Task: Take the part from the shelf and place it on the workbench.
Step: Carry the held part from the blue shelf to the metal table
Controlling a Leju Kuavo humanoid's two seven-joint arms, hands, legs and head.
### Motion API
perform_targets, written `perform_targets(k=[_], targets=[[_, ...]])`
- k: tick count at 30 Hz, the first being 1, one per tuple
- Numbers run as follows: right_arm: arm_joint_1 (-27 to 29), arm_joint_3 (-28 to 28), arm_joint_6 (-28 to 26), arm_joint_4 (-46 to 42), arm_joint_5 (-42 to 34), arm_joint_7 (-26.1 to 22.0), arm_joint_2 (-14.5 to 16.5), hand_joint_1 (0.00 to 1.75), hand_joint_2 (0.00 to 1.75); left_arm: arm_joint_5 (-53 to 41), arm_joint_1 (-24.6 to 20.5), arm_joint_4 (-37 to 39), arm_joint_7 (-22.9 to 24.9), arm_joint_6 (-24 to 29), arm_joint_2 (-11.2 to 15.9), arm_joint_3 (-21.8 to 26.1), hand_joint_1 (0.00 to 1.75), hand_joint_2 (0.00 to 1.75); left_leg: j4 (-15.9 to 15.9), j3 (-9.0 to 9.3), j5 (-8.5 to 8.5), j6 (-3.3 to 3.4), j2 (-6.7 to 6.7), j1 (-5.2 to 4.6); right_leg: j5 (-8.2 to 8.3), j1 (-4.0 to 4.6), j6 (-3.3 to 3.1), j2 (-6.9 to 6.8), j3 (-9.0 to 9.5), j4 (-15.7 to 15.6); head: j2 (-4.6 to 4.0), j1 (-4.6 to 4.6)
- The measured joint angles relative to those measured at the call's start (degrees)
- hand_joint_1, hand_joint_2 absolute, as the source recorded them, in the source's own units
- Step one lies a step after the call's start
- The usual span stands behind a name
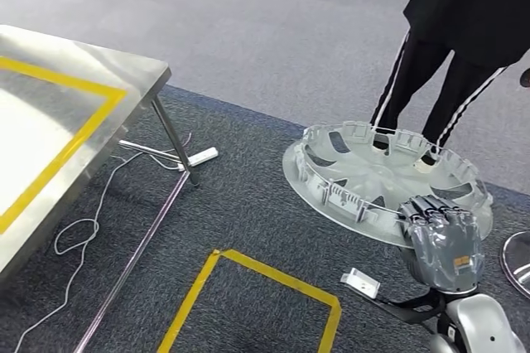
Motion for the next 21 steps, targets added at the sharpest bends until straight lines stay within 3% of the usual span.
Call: perform_targets(k=[2, 4, 5, 6, 7, 9, 11, 13, 14, 15, 17, 19, 20, 21], targets=[[0.61, -0.53, -0.05, -0.32, -0.19, -0.12, 0.00, 1.75, 1.75, -0.01, -0.24, 0.00, 0.03, -0.24, -0.14, -0.01, 0.00, 1.75, 6.88, -3.23, -3.57, -0.21, 3.11, -0.09, 0.00, 0.44, -0.63, -1.78, -0.04, -0.04, -0.01, -0.33], [0.96, -1.10, -0.07, -0.41, -0.41, -0.18, 0.00, 1.75, 1.75, -0.02, -0.32, 0.00, 0.03, -0.39, -0.22, -0.04, 0.00, 1.75, 13.51, -6.23, -6.11, 0.12, 3.81, -0.11, -0.03, 0.94, -0.82, -3.52, -0.11, -0.04, -0.01, -0.34], [1.05, -1.28, -0.07, -0.41, -0.53, -0.22, 0.00, 1.75, 1.75, -0.02, -0.27, 0.00, 0.03, -0.46, -0.26, -0.06, 0.00, 1.75, 14.47, -6.51, -6.06, 0.51, 3.85, -0.28, -0.05, 1.16, -0.91, -4.30, -0.12, -0.04, -0.01, -0.35], [1.11, -1.38, -0.07, -0.41, -0.66, -0.31, 0.00, 1.75, 1.75, -0.02, -0.22, 0.00, 0.03, -0.52, -0.27, -0.07, 0.00, 1.75, 13.06, -5.56, -5.00, 1.06, 3.94, -0.63, -0.07, 1.34, -0.98, -5.04, -0.10, -0.06, -0.01, -0.34], [1.13, -1.43, -0.07, -0.41, -0.75, -0.41, 0.00, 1.75, 1.75, -0.02, -0.18, -0.01, 0.03, -0.57, -0.23, -0.07, 0.00, 1.75, 9.72, -3.56, -3.31, 1.75, 4.42, -1.24, -0.08, 1.45, -1.05, -5.73, -0.04, -0.11, -0.01, -0.34], [1.14, -1.52, -0.07, -0.41, -0.92, -0.60, 0.00, 1.75, 1.75, -0.02, -0.28, -0.02, 0.03, -0.66, -0.05, -0.07, 0.00, 1.75, 1.41, 1.29, -0.65, 3.31, 7.13, -2.92, -0.11, 1.64, -1.10, -7.00, 0.13, -0.26, -0.02, -0.40], [1.08, -1.69, -0.05, -0.40, -1.13, -0.73, 0.00, 1.75, 1.75, -0.02, -0.50, -0.02, 0.03, -0.75, 0.10, -0.09, 0.00, 1.75, -2.78, 3.46, -0.18, 4.11, 8.97, -3.87, -0.15, 1.85, -1.06, -8.31, 0.17, -0.41, -0.01, -0.45], [0.85, -1.83, -0.03, -0.39, -1.41, -0.90, 0.00, 1.75, 1.75, -0.02, -0.49, -0.02, 0.15, -0.94, 0.13, -0.09, 0.00, 1.75, -3.76, 3.61, 0.04, 4.20, 7.88, -3.66, -0.28, 2.01, -0.92, -9.58, 0.20, -0.66, 0.00, -0.46], [0.69, -1.90, -0.02, -0.39, -1.52, -0.98, 0.00, 1.75, 1.75, -0.02, -0.39, -0.02, 0.27, -1.00, 0.14, -0.09, 0.00, 1.75, -4.24, 3.84, 0.32, 4.18, 7.15, -3.42, -0.60, 2.03, -0.79, -9.11, 0.13, -0.41, -0.01, -0.48], [0.57, -2.02, -0.02, -0.38, -1.64, -1.04, 0.00, 1.75, 1.75, -0.02, -0.34, -0.02, 0.38, -1.03, 0.16, -0.08, 0.00, 1.75, -4.69, 4.10, 0.61, 4.21, 6.48, -3.11, -1.36, 2.03, -0.63, -7.89, -0.31, 0.69, -0.01, -0.51], [0.43, -2.35, -0.02, -0.35, -1.77, -1.14, 0.01, 1.75, 1.75, -0.02, -0.43, -0.02, 0.51, -1.14, 0.05, -0.08, 0.00, 1.75, -5.05, 4.37, 0.92, 4.21, 5.12, -2.64, -4.32, 1.96, -0.22, -4.39, -3.02, 6.58, -0.01, -0.34], [0.39, -2.63, -0.03, -0.34, -1.90, -1.23, 0.02, 1.75, 1.75, -0.02, -0.54, -0.01, 0.51, -1.37, -0.12, -0.09, 0.00, 1.75, -4.98, 4.35, 0.97, 4.25, 3.61, -2.35, -6.86, 1.87, 0.24, -2.99, -6.60, 13.61, -0.01, -0.14], [0.36, -2.69, -0.02, -0.34, -1.96, -1.28, 0.02, 1.75, 1.75, -0.02, -0.53, -0.01, 0.53, -1.48, -0.17, -0.09, 0.00, 1.75, -4.89, 4.35, 0.97, 4.20, 2.79, -2.20, -6.73, 1.76, 0.51, -2.87, -7.40, 14.87, -0.01, -0.13], [0.36, -2.74, -0.02, -0.33, -2.01, -1.32, 0.02, 1.75, 1.75, -0.02, -0.51, -0.01, 0.55, -1.58, -0.20, -0.09, 0.00, 1.75, -4.73, 4.37, 0.95, 4.08, 1.99, -2.01, -5.52, 1.59, 0.79, -2.82, -7.06, 13.89, -0.01, -0.14]])
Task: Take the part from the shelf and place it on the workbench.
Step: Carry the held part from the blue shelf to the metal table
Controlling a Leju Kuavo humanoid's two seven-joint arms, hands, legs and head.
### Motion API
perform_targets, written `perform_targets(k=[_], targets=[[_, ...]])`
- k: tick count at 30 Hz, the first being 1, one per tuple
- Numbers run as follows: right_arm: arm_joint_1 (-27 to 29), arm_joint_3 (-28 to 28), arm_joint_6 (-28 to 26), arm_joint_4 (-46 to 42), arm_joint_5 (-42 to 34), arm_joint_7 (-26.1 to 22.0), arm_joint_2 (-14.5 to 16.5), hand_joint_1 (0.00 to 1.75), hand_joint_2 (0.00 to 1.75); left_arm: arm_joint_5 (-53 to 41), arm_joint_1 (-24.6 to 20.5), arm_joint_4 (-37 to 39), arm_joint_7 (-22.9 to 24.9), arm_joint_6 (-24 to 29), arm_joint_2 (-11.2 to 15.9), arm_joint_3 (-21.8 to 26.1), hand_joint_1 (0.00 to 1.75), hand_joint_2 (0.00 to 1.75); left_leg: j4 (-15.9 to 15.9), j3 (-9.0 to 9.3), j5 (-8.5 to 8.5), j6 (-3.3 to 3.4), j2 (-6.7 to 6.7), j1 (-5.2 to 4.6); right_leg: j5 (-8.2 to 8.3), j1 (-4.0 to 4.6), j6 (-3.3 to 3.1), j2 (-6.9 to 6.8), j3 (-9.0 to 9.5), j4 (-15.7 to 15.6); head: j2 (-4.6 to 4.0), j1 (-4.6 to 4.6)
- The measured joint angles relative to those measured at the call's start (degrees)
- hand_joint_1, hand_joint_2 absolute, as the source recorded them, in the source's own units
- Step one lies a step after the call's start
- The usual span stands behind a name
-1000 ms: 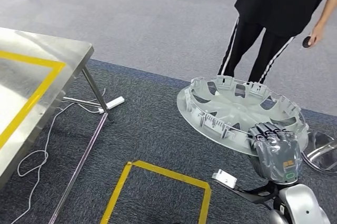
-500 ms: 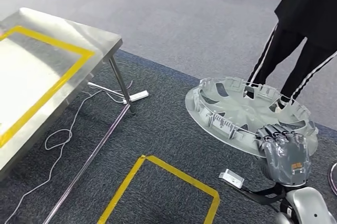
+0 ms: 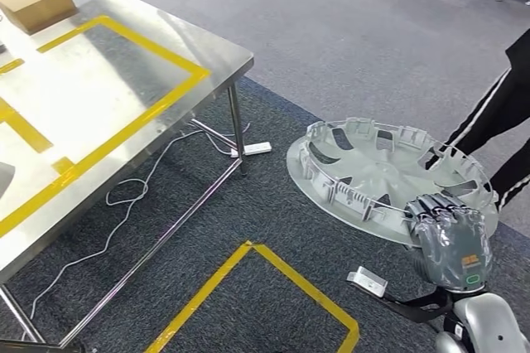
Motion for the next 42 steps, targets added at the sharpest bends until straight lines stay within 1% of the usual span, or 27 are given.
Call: perform_targets(k=[1, 3, 5, 7, 8, 9, 11, 12, 13, 14, 15, 17, 19, 21, 23, 25, 27, 29, 30, 31, 32, 34, 36, 38, 39, 40, 42], targets=[[-0.01, -0.02, 0.01, 0.01, -0.03, -0.04, 0.00, 1.75, 1.75, 0.00, 0.01, 0.00, 0.02, -0.07, -0.03, 0.00, 0.00, 1.75, 0.30, -0.01, -0.09, -0.23, -0.85, 0.25, 2.05, -0.29, 0.37, 0.28, 1.49, -3.17, -0.01, 0.01], [-0.07, -0.04, 0.00, 0.07, -0.06, -0.13, 0.01, 1.75, 1.75, 0.00, 0.00, -0.01, 0.04, -0.20, 0.04, 0.00, 0.00, 1.75, 1.24, -0.30, -0.43, -0.99, -2.45, 0.59, 4.93, -1.11, 1.24, 2.85, 5.35, -10.78, -0.01, 0.12], [-0.13, -0.11, -0.02, 0.16, -0.09, -0.17, 0.02, 1.75, 1.75, 0.00, 0.00, -0.01, 0.04, -0.26, 0.11, 0.00, 0.00, 1.75, 2.02, -1.04, -0.42, -1.61, -3.78, 0.62, 5.38, -1.51, 0.90, 4.76, 7.23, -14.12, -0.01, 0.08], [-0.12, -0.20, -0.03, 0.21, -0.10, -0.19, 0.02, 1.75, 1.75, 0.00, 0.18, 0.00, 0.04, -0.26, 0.12, 0.00, 0.00, 1.75, 2.25, -1.77, -0.13, -1.97, -4.80, 0.75, 5.45, -1.34, -0.31, 3.77, 7.20, -13.96, 0.00, -0.05], [-0.14, -0.22, -0.03, 0.21, -0.10, -0.19, 0.02, 1.75, 1.75, 0.00, 0.28, 0.00, 0.04, -0.26, 0.10, 0.00, 0.00, 1.75, 2.63, -2.10, -0.40, -2.23, -4.34, 0.77, 5.50, -1.26, -0.74, 3.16, 7.13, -13.89, 0.00, -0.13], [-0.10, -0.22, -0.04, 0.20, -0.10, -0.20, 0.03, 1.75, 1.75, 0.00, 0.32, 0.00, 0.04, -0.26, 0.07, 0.00, 0.00, 1.75, 3.81, -2.76, -1.24, -2.54, -3.16, 0.80, 5.52, -1.21, -1.17, 2.46, 7.11, -13.89, -0.01, -0.25], [-0.04, -0.34, -0.05, 0.15, -0.10, -0.17, 0.04, 1.75, 1.75, 0.00, 0.17, 0.01, 0.04, -0.26, -0.03, 0.00, 0.00, 1.75, 9.60, -5.61, -4.53, -3.16, 0.21, 0.90, 5.50, -0.97, -1.81, 0.94, 7.09, -13.93, -0.01, -0.55], [0.01, -0.44, -0.05, 0.14, -0.10, -0.15, 0.04, 1.75, 1.75, 0.00, 0.08, 0.01, 0.04, -0.26, -0.08, 0.00, 0.00, 1.75, 13.62, -7.60, -6.38, -3.36, 1.21, 1.07, 5.47, -0.83, -1.97, 0.13, 7.06, -13.93, -0.01, -0.64], [0.00, -0.54, -0.05, 0.14, -0.11, -0.13, 0.04, 1.75, 1.75, 0.00, 0.05, 0.01, 0.04, -0.26, -0.13, 0.00, 0.00, 1.75, 17.12, -9.34, -7.68, -3.44, 1.62, 1.23, 5.43, -0.71, -2.04, -0.68, 7.03, -13.93, -0.01, -0.63], [-0.03, -0.60, -0.05, 0.14, -0.11, -0.11, 0.04, 1.75, 1.75, 0.00, 0.08, 0.01, 0.04, -0.27, -0.19, 0.00, 0.00, 1.75, 19.04, -10.28, -8.03, -3.40, 1.75, 1.32, 5.39, -0.63, -2.10, -1.47, 7.03, -13.93, -0.01, -0.64], [-0.04, -0.61, -0.05, 0.14, -0.11, -0.12, 0.04, 1.75, 1.75, 0.00, 0.14, 0.01, 0.04, -0.27, -0.24, 0.00, 0.00, 1.75, 19.15, -10.29, -7.50, -3.27, 1.79, 1.34, 5.35, -0.58, -2.14, -2.21, 7.05, -13.93, -0.01, -0.64], [-0.08, -0.60, -0.05, 0.14, -0.14, -0.17, 0.04, 1.75, 1.75, 0.00, 0.21, 0.01, 0.04, -0.28, -0.27, 0.00, 0.00, 1.75, 13.35, -7.07, -4.10, -2.70, 2.57, 1.09, 5.27, -0.54, -2.17, -3.60, 7.21, -13.95, -0.01, -0.65], [-0.03, -0.64, -0.07, 0.14, -0.32, -0.27, 0.04, 1.75, 1.75, 0.00, 0.01, 0.00, 0.04, -0.28, -0.25, 0.00, 0.00, 1.75, 5.86, -3.05, -1.61, -2.01, 4.91, 0.36, 5.11, -0.40, -1.95, -4.84, 7.27, -13.92, -0.01, -0.66], [-0.03, -0.79, -0.08, 0.15, -0.60, -0.59, 0.06, 1.75, 1.75, 0.00, -0.17, 0.00, 0.04, -0.28, -0.20, 0.00, 0.00, 1.75, 2.78, -1.71, -1.37, -1.59, 6.10, -0.23, 5.03, -0.26, -1.54, -6.01, 7.25, -14.03, -0.01, -0.61], [-0.14, -0.92, -0.08, 0.15, -0.83, -1.10, 0.10, 1.75, 1.75, 0.00, 0.03, 0.01, 0.04, -0.31, -0.17, 0.01, 0.00, 1.75, 1.89, -1.45, -1.18, -1.27, 5.00, -0.14, 4.96, -0.30, -1.01, -6.76, 7.59, -14.45, -0.01, -0.57], [-0.16, -1.07, -0.08, 0.14, -0.97, -1.45, 0.15, 1.75, 1.75, 0.00, 0.21, 0.00, 0.05, -0.37, -0.14, 0.03, 0.00, 1.75, 0.99, -0.75, -0.84, -0.92, 3.74, 0.28, 3.70, -0.41, -0.60, -4.64, 7.12, -12.86, 0.00, -0.54], [-0.09, -1.29, -0.07, 0.14, -0.99, -1.72, 0.20, 1.75, 1.75, 0.00, 0.05, 0.00, 0.07, -0.39, -0.19, 0.03, 0.00, 1.75, 0.80, -0.37, -0.77, -0.67, 2.48, 0.54, 0.69, -0.46, -0.44, -1.36, 4.00, -6.55, 0.00, -0.28], [-0.02, -1.39, -0.04, 0.15, -0.98, -1.92, 0.29, 1.75, 1.75, 0.00, -0.10, 0.01, 0.07, -0.39, -0.28, 0.03, 0.00, 1.75, 0.84, -0.27, -0.80, -0.55, 0.93, 0.58, -1.33, -0.42, -0.24, -0.24, 0.24, 0.07, 0.00, -0.07], [0.00, -1.39, -0.04, 0.15, -0.99, -1.97, 0.36, 1.75, 1.75, 0.00, -0.08, 0.01, 0.07, -0.40, -0.29, 0.03, 0.00, 1.75, 0.88, -0.22, -0.81, -0.56, 0.10, 0.60, -0.86, -0.44, -0.14, -0.12, -0.48, 0.85, -0.01, -0.05], [0.01, -1.39, -0.03, 0.16, -1.00, -1.98, 0.41, 1.75, 1.75, 0.00, -0.03, 0.01, 0.07, -0.40, -0.30, 0.04, 0.00, 1.75, 0.95, -0.13, -0.84, -0.62, -0.80, 0.67, 0.66, -0.52, -0.03, -0.03, -0.06, -0.64, -0.01, -0.05], [0.00, -1.40, -0.03, 0.16, -1.01, -1.98, 0.45, 1.75, 1.75, 0.00, 0.02, 0.00, 0.07, -0.41, -0.31, 0.04, 0.00, 1.75, 1.11, -0.05, -0.93, -0.77, -1.70, 0.78, 2.88, -0.69, 0.16, 0.40, 1.47, -4.14, -0.01, -0.07], [-0.07, -1.40, -0.03, 0.20, -1.02, -1.99, 0.52, 1.75, 1.75, 0.00, 0.01, -0.01, 0.07, -0.41, -0.25, 0.04, 0.00, 1.75, 1.75, -0.22, -1.21, -1.33, -3.38, 0.89, 5.54, -1.26, 0.45, 2.99, 5.03, -11.31, -0.01, -0.08], [-0.12, -1.43, -0.03, 0.25, -1.02, -2.01, 0.60, 1.75, 1.75, 0.00, 0.05, 0.00, 0.08, -0.43, -0.17, 0.04, 0.00, 1.75, 2.27, -0.81, -1.24, -1.86, -4.69, 0.97, 5.68, -1.40, 0.00, 4.52, 6.57, -14.01, 0.00, -0.10], [-0.10, -1.45, -0.03, 0.28, -1.02, -2.18, 0.65, 1.75, 1.75, 0.00, 0.31, 0.01, 0.13, -0.50, -0.14, 0.04, 0.00, 1.75, 2.38, -1.30, -1.10, -2.24, -5.58, 1.24, 5.77, -1.12, -0.91, 3.30, 6.68, -14.04, -0.01, -0.09], [-0.10, -1.45, -0.02, 0.28, -1.02, -2.31, 0.68, 1.75, 1.75, 0.00, 0.44, 0.01, 0.15, -0.55, -0.16, 0.04, 0.00, 1.75, 2.80, -1.56, -1.43, -2.51, -4.99, 1.25, 5.80, -1.05, -1.30, 2.77, 6.74, -14.06, -0.01, -0.14], [-0.04, -1.45, -0.01, 0.28, -1.12, -2.47, 0.74, 1.75, 1.75, 0.00, 0.45, 0.01, 0.15, -0.60, -0.19, 0.04, 0.00, 1.75, 4.22, -2.28, -2.40, -2.80, -3.64, 1.23, 5.80, -1.04, -1.66, 2.13, 6.83, -14.11, -0.01, -0.23], [0.10, -1.51, 0.10, 0.26, -1.84, -2.79, 0.85, 1.75, 1.75, 0.00, 0.29, 0.01, 0.15, -0.63, -0.29, 0.04, 0.00, 1.75, 10.49, -5.41, -5.78, -3.36, -0.04, 1.20, 5.71, -0.95, -2.21, 0.96, 6.93, -14.21, -0.01, -0.45]])
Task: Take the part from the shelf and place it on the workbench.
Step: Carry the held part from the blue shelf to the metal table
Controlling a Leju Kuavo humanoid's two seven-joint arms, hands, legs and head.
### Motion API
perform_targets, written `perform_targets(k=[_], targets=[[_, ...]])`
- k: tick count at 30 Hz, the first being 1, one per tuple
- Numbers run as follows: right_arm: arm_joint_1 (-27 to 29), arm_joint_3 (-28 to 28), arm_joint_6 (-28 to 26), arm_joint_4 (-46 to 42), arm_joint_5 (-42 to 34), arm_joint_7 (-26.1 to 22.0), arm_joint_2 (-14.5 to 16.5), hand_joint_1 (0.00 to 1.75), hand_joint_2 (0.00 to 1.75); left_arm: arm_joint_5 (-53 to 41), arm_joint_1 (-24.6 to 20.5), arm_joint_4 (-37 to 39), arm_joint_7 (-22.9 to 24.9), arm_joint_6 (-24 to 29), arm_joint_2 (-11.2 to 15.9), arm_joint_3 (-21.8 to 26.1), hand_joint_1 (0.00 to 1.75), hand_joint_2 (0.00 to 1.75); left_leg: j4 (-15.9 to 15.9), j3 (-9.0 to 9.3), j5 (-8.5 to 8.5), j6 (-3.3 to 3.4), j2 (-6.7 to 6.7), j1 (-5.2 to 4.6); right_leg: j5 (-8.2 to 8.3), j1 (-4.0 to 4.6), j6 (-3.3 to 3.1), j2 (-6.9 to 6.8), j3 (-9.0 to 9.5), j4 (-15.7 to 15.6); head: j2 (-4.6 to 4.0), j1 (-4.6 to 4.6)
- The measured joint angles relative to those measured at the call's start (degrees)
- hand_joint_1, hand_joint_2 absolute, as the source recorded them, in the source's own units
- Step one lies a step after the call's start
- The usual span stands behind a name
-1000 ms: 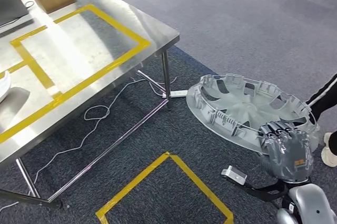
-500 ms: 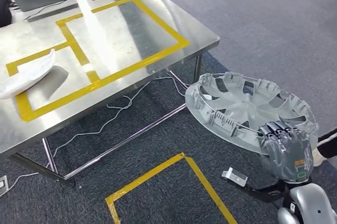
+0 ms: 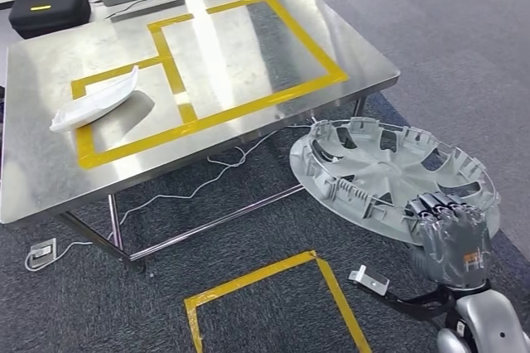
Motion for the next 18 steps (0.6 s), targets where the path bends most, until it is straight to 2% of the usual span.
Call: perform_targets(k=[1, 2, 3, 4, 5, 7, 8, 9, 11, 12, 15, 16, 18], targets=[[0.08, -0.07, 0.09, -0.01, -0.48, -0.24, 0.05, 1.75, 1.75, 0.00, -0.09, 0.00, 0.00, 0.00, -0.04, 0.00, 0.00, 1.75, 4.14, -2.12, -1.75, -0.19, 1.08, 0.15, -0.06, 0.06, -0.14, -0.61, 0.00, -0.02, 0.00, -0.05], [0.14, -0.14, 0.21, -0.01, -0.88, -0.51, 0.08, 1.75, 1.75, 0.00, -0.11, 0.00, 0.00, 0.00, -0.07, 0.00, 0.00, 1.75, 7.39, -3.80, -2.76, -0.28, 1.55, 0.30, -0.11, 0.11, -0.20, -1.11, 0.00, -0.02, 0.00, -0.04], [0.19, -0.20, 0.31, -0.01, -1.08, -0.79, 0.13, 1.75, 1.75, 0.00, -0.07, 0.00, 0.00, 0.00, -0.09, 0.00, 0.00, 1.75, 8.98, -4.65, -2.79, -0.29, 1.75, 0.42, -0.17, 0.12, -0.22, -1.50, 0.03, -0.02, 0.00, -0.05], [0.28, -0.23, 0.37, -0.01, -1.15, -1.09, 0.16, 1.75, 1.75, 0.00, -0.03, 0.00, 0.00, 0.00, -0.11, 0.00, 0.00, 1.75, 8.26, -4.36, -1.70, -0.19, 1.81, 0.49, -0.22, 0.13, -0.21, -1.81, 0.11, -0.02, 0.00, -0.05], [0.38, -0.26, 0.42, -0.02, -1.19, -1.32, 0.20, 1.75, 1.75, 0.00, 0.00, 0.00, 0.00, 0.00, -0.12, 0.00, 0.00, 1.75, 5.44, -2.95, 0.18, 0.02, 1.83, 0.47, -0.29, 0.13, -0.16, -2.04, 0.24, -0.02, 0.00, -0.05], [0.54, -0.34, 0.43, -0.04, -1.29, -1.59, 0.23, 1.75, 1.75, 0.00, -0.03, 0.00, 0.00, 0.00, -0.06, 0.00, 0.00, 1.75, -2.64, 1.26, 3.80, 0.77, 2.23, 0.14, -0.50, 0.17, 0.09, -2.34, 0.50, 0.00, 0.00, -0.08], [0.61, -0.39, 0.44, -0.07, -1.37, -1.67, 0.24, 1.75, 1.75, 0.00, -0.09, 0.00, 0.01, 0.00, -0.02, 0.00, 0.00, 1.75, -5.61, 2.79, 4.54, 1.00, 2.46, -0.06, -0.61, 0.22, 0.30, -2.42, 0.52, 0.02, 0.00, -0.06], [0.66, -0.44, 0.47, -0.08, -1.46, -1.73, 0.25, 1.75, 1.75, 0.00, -0.14, 0.00, 0.03, 0.00, 0.01, 0.00, 0.00, 1.75, -7.31, 3.62, 4.67, 1.16, 2.67, -0.24, -0.67, 0.23, 0.55, -2.46, 0.49, -0.02, 0.00, -0.04], [0.75, -0.58, 0.60, -0.13, -1.67, -1.97, 0.25, 1.75, 1.75, 0.00, -0.15, -0.01, 0.14, -0.01, 0.02, 0.00, 0.00, 1.75, -8.24, 4.00, 4.40, 1.19, 2.62, -0.38, -0.57, 0.20, 1.17, -2.62, 0.72, -0.64, 0.01, -0.02], [0.83, -0.71, 0.73, -0.16, -1.77, -2.09, 0.25, 1.75, 1.75, 0.00, -0.08, -0.01, 0.21, -0.02, 0.02, 0.01, 0.00, 1.75, -8.71, 4.26, 4.65, 0.85, 2.55, -0.35, -0.42, 0.20, 0.99, -2.69, 0.94, -1.10, 0.00, 0.02], [0.94, -1.25, 1.05, -0.27, -1.99, -2.31, 0.26, 1.75, 1.75, 0.00, 0.00, 0.00, 0.33, -0.12, -0.04, 0.01, 0.00, 1.75, -9.72, 5.04, 5.17, 0.05, 2.40, -0.19, -0.23, 0.36, -0.93, -2.78, 1.43, -2.03, 0.01, 0.32], [0.91, -1.36, 1.09, -0.29, -2.02, -2.36, 0.26, 1.75, 1.75, 0.00, -0.01, 0.00, 0.33, -0.16, -0.07, 0.01, 0.00, 1.75, -9.70, 5.12, 5.06, 0.23, 2.39, -0.22, -0.22, 0.37, -1.12, -2.79, 1.60, -2.25, 0.02, 0.37], [0.94, -1.44, 1.20, -0.30, -2.03, -2.48, 0.27, 1.75, 1.75, 0.00, -0.02, 0.00, 0.33, -0.20, -0.10, 0.00, 0.00, 1.75, -9.68, 5.22, 4.90, 0.53, 2.37, -0.29, -0.05, 0.32, -0.51, -2.77, 1.89, -2.72, 0.01, 0.46]])
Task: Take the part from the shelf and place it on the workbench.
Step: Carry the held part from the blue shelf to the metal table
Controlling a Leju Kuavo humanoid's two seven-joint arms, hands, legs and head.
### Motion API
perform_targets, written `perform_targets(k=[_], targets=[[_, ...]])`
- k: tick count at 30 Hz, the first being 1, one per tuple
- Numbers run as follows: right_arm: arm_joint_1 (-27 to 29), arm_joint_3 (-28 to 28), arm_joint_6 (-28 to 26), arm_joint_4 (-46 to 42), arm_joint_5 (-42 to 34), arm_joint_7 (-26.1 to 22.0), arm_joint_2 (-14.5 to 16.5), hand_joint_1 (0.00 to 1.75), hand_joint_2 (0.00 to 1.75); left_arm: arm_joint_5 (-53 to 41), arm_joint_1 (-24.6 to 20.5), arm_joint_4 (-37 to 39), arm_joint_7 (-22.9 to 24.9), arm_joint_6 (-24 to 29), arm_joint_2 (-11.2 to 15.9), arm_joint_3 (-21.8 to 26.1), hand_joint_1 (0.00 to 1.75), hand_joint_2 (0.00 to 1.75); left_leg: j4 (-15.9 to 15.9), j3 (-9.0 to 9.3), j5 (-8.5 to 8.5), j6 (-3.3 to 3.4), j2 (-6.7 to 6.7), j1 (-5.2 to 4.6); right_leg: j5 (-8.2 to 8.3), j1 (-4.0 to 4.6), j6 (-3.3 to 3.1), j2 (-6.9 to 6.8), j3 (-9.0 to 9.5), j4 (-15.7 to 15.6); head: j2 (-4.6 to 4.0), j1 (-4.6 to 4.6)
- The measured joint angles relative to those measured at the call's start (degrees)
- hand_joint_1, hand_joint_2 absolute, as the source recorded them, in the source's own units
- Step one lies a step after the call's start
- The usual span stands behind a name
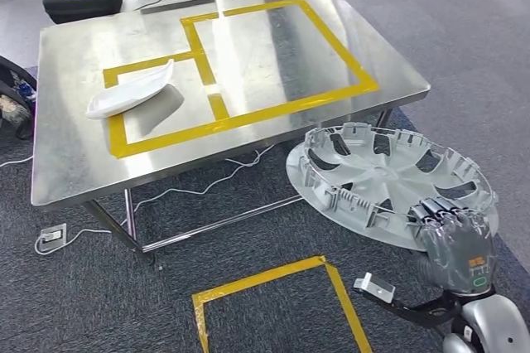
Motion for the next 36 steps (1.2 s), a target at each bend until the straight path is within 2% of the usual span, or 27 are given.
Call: perform_targets(k=[3, 5, 17, 22, 24, 25, 26, 28, 29, 30, 31, 32, 33, 34, 35, 36], targets=[[0.14, -0.05, 0.30, 0.00, -0.01, -0.15, 0.00, 1.75, 1.75, 0.00, -0.01, 0.00, 0.00, 0.00, 0.00, 0.01, 0.00, 1.75, 0.03, -0.02, -0.07, 0.32, 0.01, -0.09, 0.25, -0.14, 1.49, 0.02, 0.31, -0.50, -0.01, 0.07], [0.23, -0.16, 0.40, 0.00, -0.02, -0.15, 0.00, 1.75, 1.75, 0.00, 0.00, 0.00, 0.00, 0.00, 0.00, 0.01, 0.00, 1.75, 0.08, -0.04, -0.08, 0.51, 0.01, -0.11, 0.33, -0.18, 2.01, 0.03, 0.57, -0.56, -0.01, 0.05], [0.72, -1.36, 0.80, 0.00, 0.97, -0.64, 0.00, 1.75, 1.75, 0.00, 0.00, 0.00, 0.00, -0.03, 0.01, 0.00, 0.00, 1.75, -0.01, 0.05, 0.10, 0.71, 0.02, 0.06, 0.40, 0.00, 2.12, 0.03, 0.73, -0.53, 0.00, 0.02], [0.58, -1.51, 0.80, 0.00, 2.45, -0.30, 0.00, 1.75, 1.75, 0.00, 0.00, -0.01, 0.01, -0.04, 0.07, 0.00, 0.00, 1.75, -0.06, -0.06, -0.25, 1.53, -0.05, -0.36, 0.45, -0.34, 2.65, -0.19, 0.91, -0.76, -0.01, -0.02], [0.48, -1.52, 0.82, -0.03, 2.71, -0.17, -0.01, 1.75, 1.75, 0.00, -0.02, -0.01, 0.07, -0.04, 0.06, 0.00, 0.00, 1.75, -0.97, 0.46, 0.21, 1.97, -0.44, -0.10, -0.09, -0.43, 2.90, -0.11, 0.67, -0.20, 0.00, 0.04], [0.44, -1.52, 0.85, -0.04, 2.78, -0.12, -0.01, 1.75, 1.75, 0.00, -0.07, -0.02, 0.11, -0.05, 0.05, 0.00, 0.00, 1.75, -1.42, 0.79, 0.47, 2.16, -0.73, 0.10, -1.06, -0.42, 2.95, 0.27, -0.09, 1.40, 0.01, 0.11], [0.40, -1.52, 0.87, -0.06, 2.81, -0.08, -0.01, 1.75, 1.75, 0.00, -0.13, -0.02, 0.15, -0.06, 0.02, 0.00, 0.00, 1.75, -1.69, 1.08, 0.66, 2.27, -1.09, 0.29, -2.60, -0.43, 2.97, 0.77, -1.61, 4.42, 0.01, 0.28], [0.34, -1.51, 0.91, -0.06, 2.86, -0.01, -0.02, 1.75, 1.75, 0.00, -0.22, -0.02, 0.16, -0.10, -0.03, 0.00, 0.00, 1.75, -1.65, 1.13, 0.61, 2.41, -1.87, 0.28, -6.08, -0.39, 3.09, 1.50, -6.09, 12.90, 0.01, 0.55], [0.35, -1.51, 0.93, -0.05, 2.89, 0.01, -0.02, 1.75, 1.75, 0.00, -0.22, -0.01, 0.16, -0.14, -0.06, 0.00, 0.00, 1.75, -1.60, 1.15, 0.57, 2.41, -2.39, 0.25, -6.83, -0.40, 3.19, 1.59, -7.94, 16.03, 0.01, 0.63], [0.36, -1.51, 0.95, -0.05, 2.90, 0.02, -0.02, 1.75, 1.75, 0.00, -0.21, -0.01, 0.16, -0.17, -0.08, 0.00, 0.00, 1.75, -1.52, 1.17, 0.50, 2.34, -3.01, 0.27, -6.40, -0.42, 3.26, 1.63, -8.78, 17.00, 0.01, 0.64], [0.38, -1.51, 0.97, -0.04, 2.90, 0.03, -0.02, 1.75, 1.75, 0.00, -0.20, -0.01, 0.17, -0.22, -0.09, 0.00, 0.00, 1.75, -1.37, 1.21, 0.42, 2.17, -3.74, 0.36, -4.84, -0.49, 3.32, 1.76, -8.33, 15.42, 0.01, 0.63], [0.39, -1.51, 0.99, -0.04, 2.90, 0.02, -0.02, 1.75, 1.75, 0.00, -0.21, -0.01, 0.17, -0.25, -0.11, 0.00, 0.00, 1.75, -1.09, 1.23, 0.27, 1.90, -4.51, 0.52, -2.57, -0.66, 3.46, 2.28, -6.71, 11.73, 0.01, 0.63], [0.35, -1.50, 1.01, -0.03, 2.90, 0.02, -0.02, 1.75, 1.75, 0.00, -0.22, -0.02, 0.17, -0.27, -0.11, 0.00, 0.00, 1.75, -0.71, 1.17, 0.06, 1.51, -5.31, 0.64, -0.89, -0.92, 3.71, 3.57, -4.71, 7.61, 0.01, 0.65], [0.30, -1.49, 1.02, -0.01, 2.90, 0.03, -0.02, 1.75, 1.75, 0.00, -0.25, -0.02, 0.17, -0.28, -0.08, 0.00, 0.00, 1.75, -0.15, 0.99, -0.20, 1.09, -6.04, 0.68, 0.23, -1.11, 3.67, 4.65, -3.05, 4.24, 0.01, 0.66], [0.20, -1.48, 1.03, 0.02, 2.90, 0.03, -0.02, 1.75, 1.75, 0.00, -0.24, -0.02, 0.17, -0.28, -0.05, 0.00, 0.00, 1.75, 0.28, 0.70, -0.38, 0.71, -6.64, 0.71, 0.64, -1.20, 3.47, 5.44, -1.94, 2.28, 0.00, 0.63], [0.08, -1.48, 1.04, 0.04, 2.91, 0.04, -0.02, 1.75, 1.75, 0.00, -0.19, -0.02, 0.17, -0.28, -0.01, 0.00, 0.00, 1.75, 0.58, 0.35, -0.43, 0.37, -7.15, 0.70, 0.41, -1.13, 3.08, 5.75, -1.63, 1.82, 0.00, 0.55]])
